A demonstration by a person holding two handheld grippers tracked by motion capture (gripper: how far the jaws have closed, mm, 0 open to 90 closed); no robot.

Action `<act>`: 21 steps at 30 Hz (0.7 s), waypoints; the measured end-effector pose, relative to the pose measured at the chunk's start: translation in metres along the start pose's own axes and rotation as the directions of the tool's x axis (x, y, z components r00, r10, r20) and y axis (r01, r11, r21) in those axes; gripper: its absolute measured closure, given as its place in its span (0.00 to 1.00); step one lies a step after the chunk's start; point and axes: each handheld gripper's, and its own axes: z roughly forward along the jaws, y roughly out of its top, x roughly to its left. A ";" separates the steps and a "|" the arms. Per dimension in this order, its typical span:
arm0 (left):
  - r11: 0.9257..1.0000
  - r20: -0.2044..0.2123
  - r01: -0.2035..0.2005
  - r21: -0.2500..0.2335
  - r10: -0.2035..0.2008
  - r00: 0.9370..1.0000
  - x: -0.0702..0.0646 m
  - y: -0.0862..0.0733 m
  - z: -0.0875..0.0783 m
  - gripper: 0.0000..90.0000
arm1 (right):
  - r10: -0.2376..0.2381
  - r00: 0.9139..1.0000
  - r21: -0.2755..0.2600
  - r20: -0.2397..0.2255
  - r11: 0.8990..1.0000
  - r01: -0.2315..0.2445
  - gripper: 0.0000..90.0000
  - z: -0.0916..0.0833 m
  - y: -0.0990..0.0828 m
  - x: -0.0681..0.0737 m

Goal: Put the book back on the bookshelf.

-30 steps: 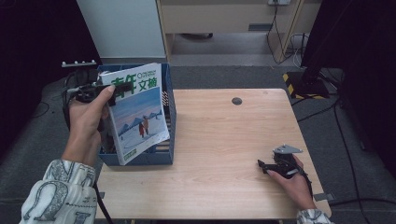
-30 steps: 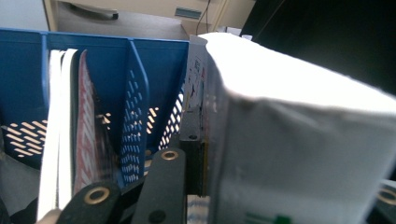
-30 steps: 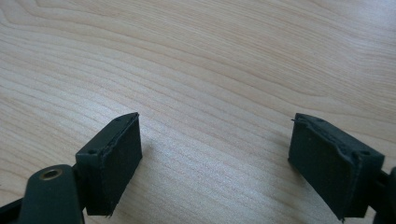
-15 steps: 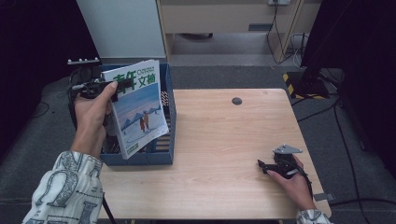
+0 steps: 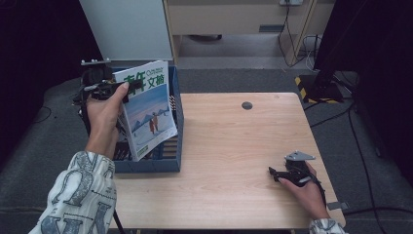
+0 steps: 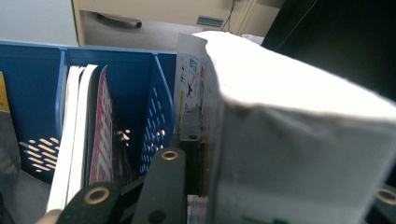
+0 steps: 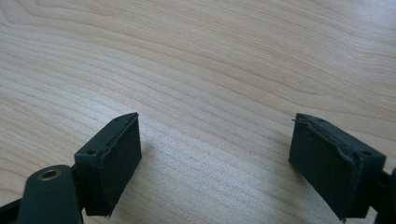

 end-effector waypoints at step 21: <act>1.000 -0.039 -0.020 -0.021 0.019 0.999 -0.001 -0.006 0.016 0.81 | -0.007 1.000 0.001 -0.005 1.000 0.007 0.18 0.000 0.000 0.000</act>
